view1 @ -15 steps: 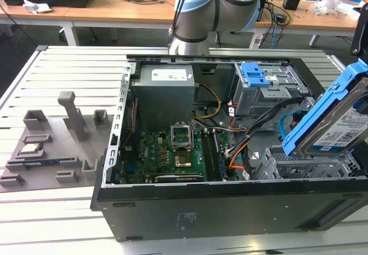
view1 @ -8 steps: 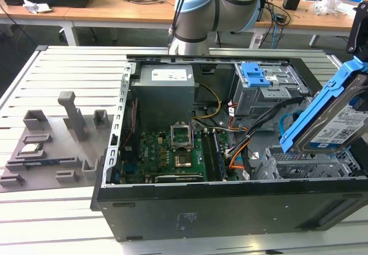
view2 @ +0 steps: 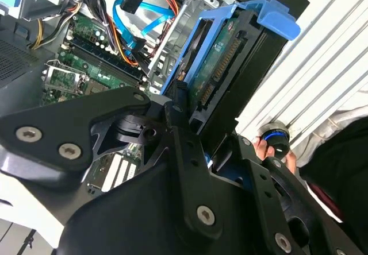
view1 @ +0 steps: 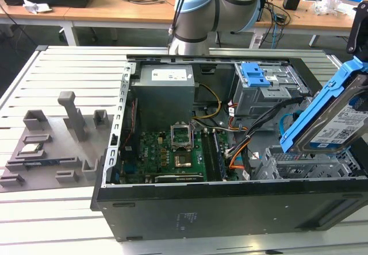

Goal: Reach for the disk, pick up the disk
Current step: 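Pick up the disk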

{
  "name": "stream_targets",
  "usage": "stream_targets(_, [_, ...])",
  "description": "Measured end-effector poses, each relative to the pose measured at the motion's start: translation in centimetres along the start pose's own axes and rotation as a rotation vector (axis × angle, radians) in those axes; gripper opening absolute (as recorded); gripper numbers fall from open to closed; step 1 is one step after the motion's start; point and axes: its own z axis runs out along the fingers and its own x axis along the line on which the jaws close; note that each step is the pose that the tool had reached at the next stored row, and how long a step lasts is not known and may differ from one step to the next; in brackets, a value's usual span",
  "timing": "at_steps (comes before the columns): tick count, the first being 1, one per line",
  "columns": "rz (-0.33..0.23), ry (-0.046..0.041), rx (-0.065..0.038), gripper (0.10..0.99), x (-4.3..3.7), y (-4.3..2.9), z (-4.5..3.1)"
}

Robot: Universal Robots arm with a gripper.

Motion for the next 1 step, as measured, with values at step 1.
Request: stream_targets(1, [0.0, 0.0, 0.0, 0.361, 0.0, 0.0, 0.0])
